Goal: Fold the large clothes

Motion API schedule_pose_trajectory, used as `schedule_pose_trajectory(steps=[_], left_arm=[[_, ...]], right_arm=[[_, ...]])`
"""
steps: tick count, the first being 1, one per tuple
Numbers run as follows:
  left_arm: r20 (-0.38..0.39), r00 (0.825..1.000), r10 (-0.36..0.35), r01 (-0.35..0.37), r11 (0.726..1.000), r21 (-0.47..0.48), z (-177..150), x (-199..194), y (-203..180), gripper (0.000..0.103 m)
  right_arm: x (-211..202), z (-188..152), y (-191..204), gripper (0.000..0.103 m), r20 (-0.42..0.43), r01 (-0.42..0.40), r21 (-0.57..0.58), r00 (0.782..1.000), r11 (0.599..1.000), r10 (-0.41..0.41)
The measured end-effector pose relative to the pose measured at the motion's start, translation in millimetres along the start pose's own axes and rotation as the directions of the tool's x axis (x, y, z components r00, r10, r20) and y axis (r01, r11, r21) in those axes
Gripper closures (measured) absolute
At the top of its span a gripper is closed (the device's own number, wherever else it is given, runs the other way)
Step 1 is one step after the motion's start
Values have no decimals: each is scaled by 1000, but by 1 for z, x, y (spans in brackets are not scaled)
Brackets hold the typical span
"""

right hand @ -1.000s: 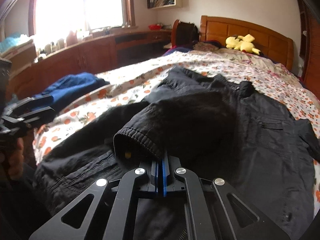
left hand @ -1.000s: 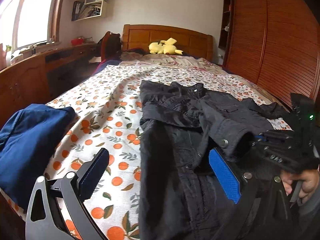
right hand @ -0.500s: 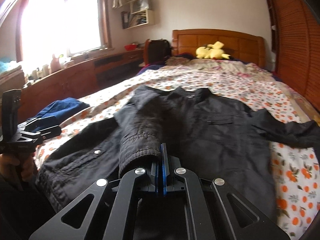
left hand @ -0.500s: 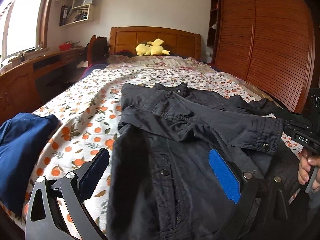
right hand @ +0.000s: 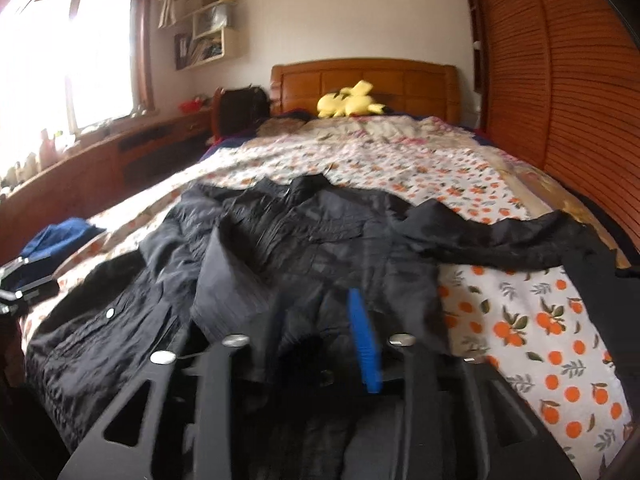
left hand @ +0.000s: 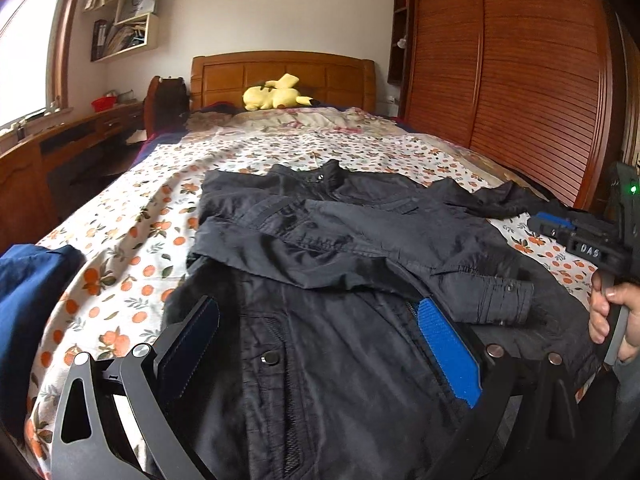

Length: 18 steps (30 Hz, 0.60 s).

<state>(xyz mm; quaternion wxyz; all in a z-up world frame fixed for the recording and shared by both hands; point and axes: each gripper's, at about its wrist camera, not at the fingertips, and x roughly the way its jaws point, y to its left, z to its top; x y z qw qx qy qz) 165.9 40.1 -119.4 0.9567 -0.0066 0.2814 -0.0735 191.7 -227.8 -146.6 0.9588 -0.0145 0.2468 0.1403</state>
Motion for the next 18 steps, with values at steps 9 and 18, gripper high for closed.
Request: schedule_pose_trajectory(steps=[9,18], left_arm=[[-21,1000,-19,19,1000,18,-3,12,-16,3],[-37,999,-31,32,998,48,-6,21,-29,3]], right_arm=[[29,-4,-3,47,-76,-49,-2,996,999,49],[76,-8,-18,47,-194,-11,19,981,1000,14]])
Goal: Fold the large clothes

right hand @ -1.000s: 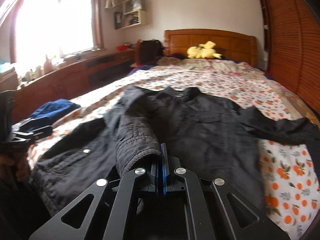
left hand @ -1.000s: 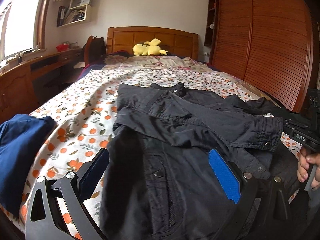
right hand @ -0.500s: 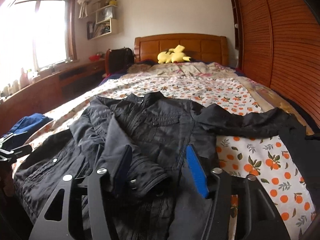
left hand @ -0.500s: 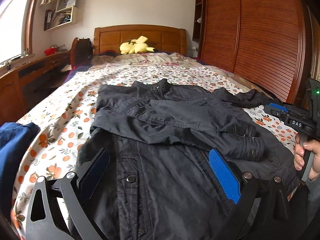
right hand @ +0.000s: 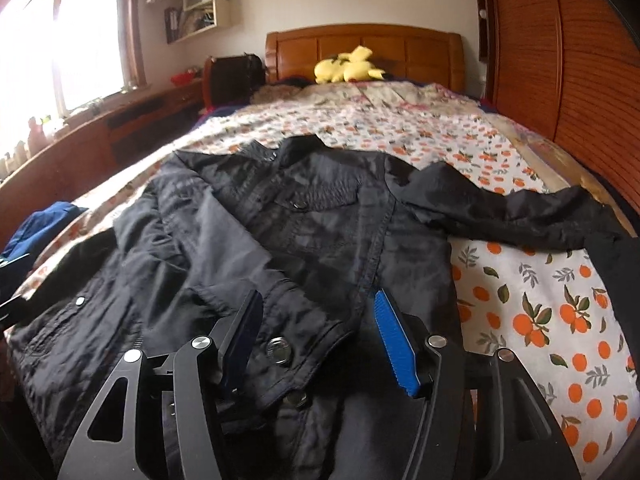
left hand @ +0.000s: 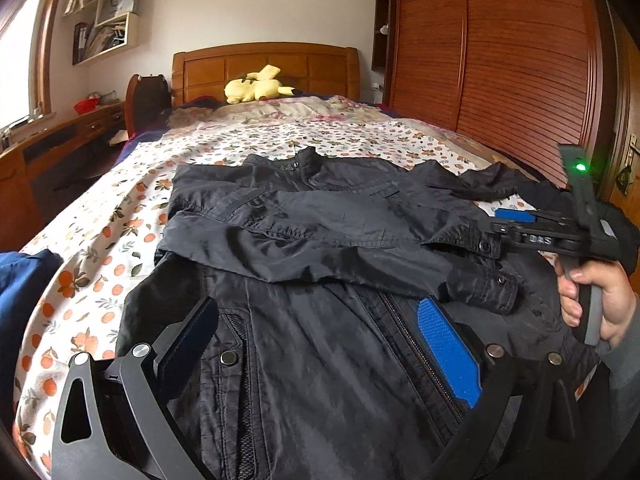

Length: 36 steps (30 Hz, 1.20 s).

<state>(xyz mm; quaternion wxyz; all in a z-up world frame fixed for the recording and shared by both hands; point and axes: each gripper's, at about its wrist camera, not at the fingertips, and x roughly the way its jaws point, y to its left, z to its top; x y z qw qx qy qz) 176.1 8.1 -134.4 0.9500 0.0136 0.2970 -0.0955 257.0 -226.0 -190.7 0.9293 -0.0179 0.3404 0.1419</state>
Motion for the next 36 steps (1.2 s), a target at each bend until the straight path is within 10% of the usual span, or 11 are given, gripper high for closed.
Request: schedule_pose_trajectory(steps=[2,8,13,17,23,36], left_arm=[[-4,1000,-3,3,1000,6,-1,2,-2,3],[-9,1000,-4,4,1000,12,-2,3,-4,3],[-10,1000,-6,6,1000,12,-3,3,-4,3],[-12,1000,-6,6,1000,14,-4,5,-2,3],[-13,1000,-8,8,1000,12,-4,5,-3,3],[-9,1000,-16,16,1000,8,-2,3,-4,3]], right_arm=[[14,-3,-4,48,-55,-15,16,998,1000,16],[6,-4,-2,97,-25,-47,11,999,999,48],[-4,5,-8,97,49,73,45,996,996,-75],[-7,9,-11,75,56,177,41,982,983,-179],[-31,10,18,70,95,65,-66,994,996,-58],[2,-23,29,70,-106,5,-103,994,995,-16]])
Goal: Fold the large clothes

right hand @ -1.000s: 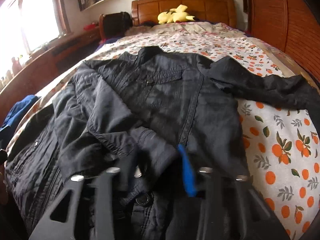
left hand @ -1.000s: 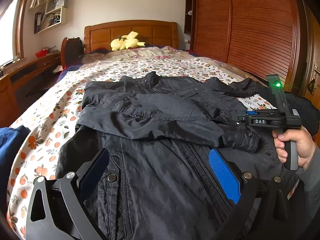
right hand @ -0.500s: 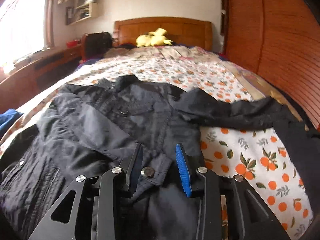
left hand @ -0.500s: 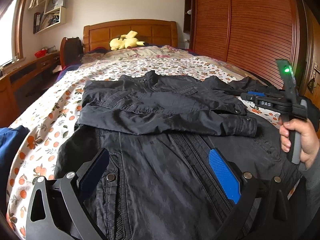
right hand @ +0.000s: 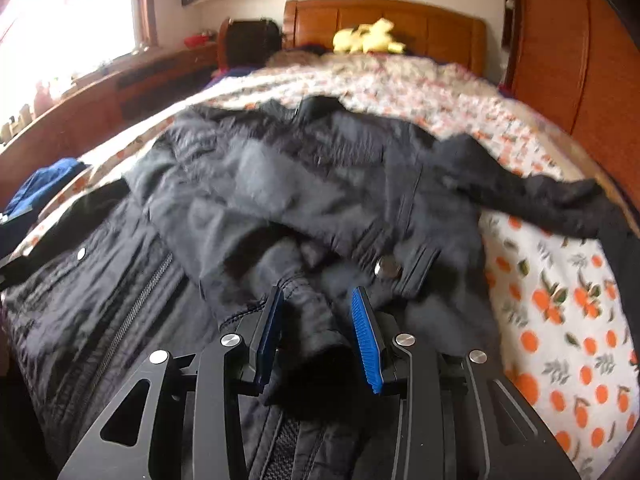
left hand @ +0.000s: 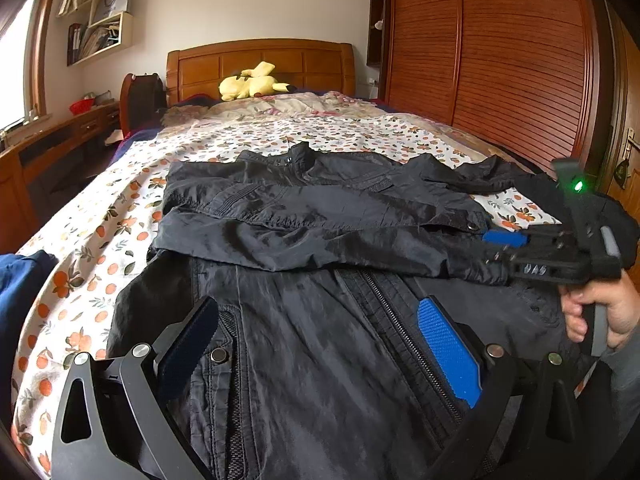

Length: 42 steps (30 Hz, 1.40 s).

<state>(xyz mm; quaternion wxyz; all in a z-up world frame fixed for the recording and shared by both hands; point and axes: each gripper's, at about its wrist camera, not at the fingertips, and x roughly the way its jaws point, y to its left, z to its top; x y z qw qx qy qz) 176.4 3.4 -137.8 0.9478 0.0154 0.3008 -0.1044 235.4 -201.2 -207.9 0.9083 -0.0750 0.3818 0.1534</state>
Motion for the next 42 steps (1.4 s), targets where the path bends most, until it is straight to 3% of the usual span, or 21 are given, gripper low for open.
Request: schedule_pose_trajectory(steps=[7,9,11,15,22,34,42], left_arm=[[29,1000,-1,1,1000,2,18,-22,2,3],[39,999,2,-2,1000,9,24,-28,2,3],[47,999,3,-4,1000,19,29,-33,1,3],[55,998,9,-11,999,37,36,-35,-1,3],[61,998,-14,12,999,39,48,-14,-3,3],[52,997,-50,47,998,50,53,57,-3,3],[64,996,-57,54,998,43,40,86,0,3]], right_arm=[[-1,-3,2,70,-3,12,-9,1000,1000,-12],[-2,-4,4,84,0,11,-20,1000,1000,-11],[-4,-2,6,91,8,6,-29,1000,1000,-6],[-12,2,6,94,58,47,-31,997,998,-45],[-4,4,4,91,46,83,-28,996,996,-82],[0,0,-1,87,50,73,3,996,997,-73],[-25,2,-8,73,141,61,43,988,997,-67]])
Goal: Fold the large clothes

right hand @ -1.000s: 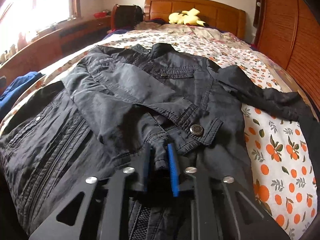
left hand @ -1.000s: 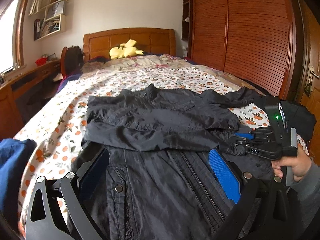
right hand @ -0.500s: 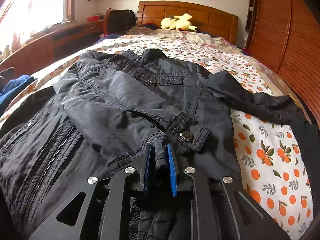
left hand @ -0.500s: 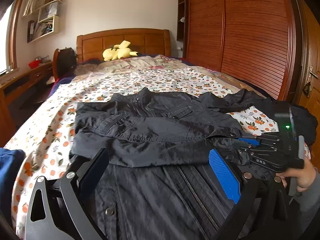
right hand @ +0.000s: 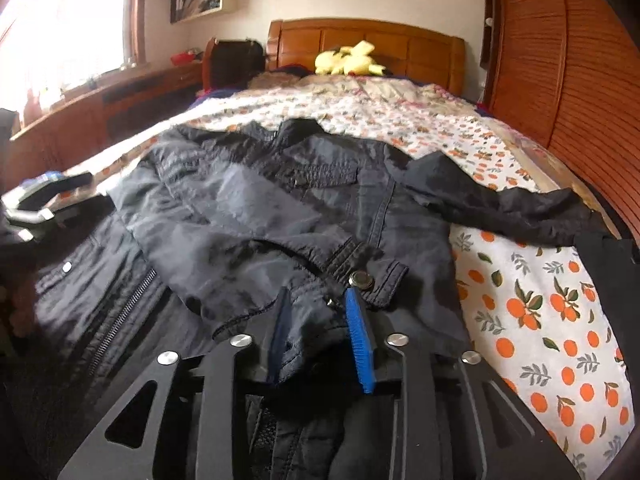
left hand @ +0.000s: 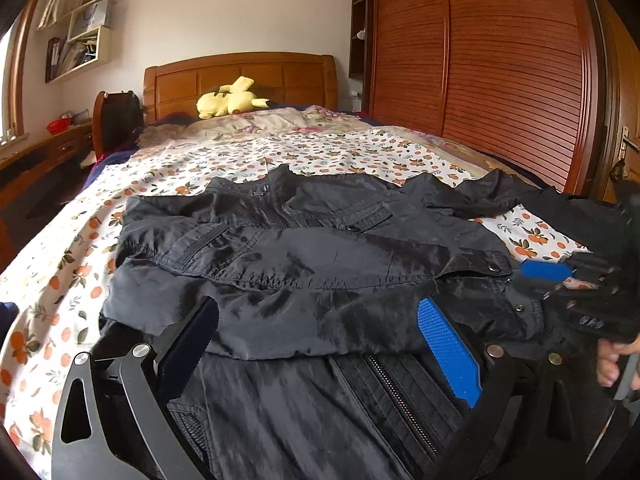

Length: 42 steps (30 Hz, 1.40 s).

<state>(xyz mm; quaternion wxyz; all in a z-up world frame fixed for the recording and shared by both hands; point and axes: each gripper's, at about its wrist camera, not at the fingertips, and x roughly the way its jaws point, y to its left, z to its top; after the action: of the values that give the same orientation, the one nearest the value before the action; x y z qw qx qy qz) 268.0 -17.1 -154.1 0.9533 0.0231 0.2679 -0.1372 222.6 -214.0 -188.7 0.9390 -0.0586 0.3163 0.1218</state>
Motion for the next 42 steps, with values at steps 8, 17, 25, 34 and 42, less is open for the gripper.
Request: schedule_pose_trajectory(steps=[8,17,25,34,42], left_arm=[[42,999,2,-2,1000,-12,-14,-2,2,3],[95,995,1,0,1000,-16,-17,-12,2,3],[116,993,3,-3,1000,-8,-17,-17,0,3],[123,992,4,-4,1000,2,-17,-19,-2,3],[123,992,3,-3,1000,2,-17,-19,-2,3]], right_arm=[[-25,13,-18,66,65,47,32,997,998,-49],[-34,31,-57,65,79,167,21,983,986,-168],[-19,53,-95,54,54,216,35,974,976,-218],[35,77,-149,51,-54,233,106,972,967,-229],[92,72,-199,43,-173,305,218,947,927,-270]])
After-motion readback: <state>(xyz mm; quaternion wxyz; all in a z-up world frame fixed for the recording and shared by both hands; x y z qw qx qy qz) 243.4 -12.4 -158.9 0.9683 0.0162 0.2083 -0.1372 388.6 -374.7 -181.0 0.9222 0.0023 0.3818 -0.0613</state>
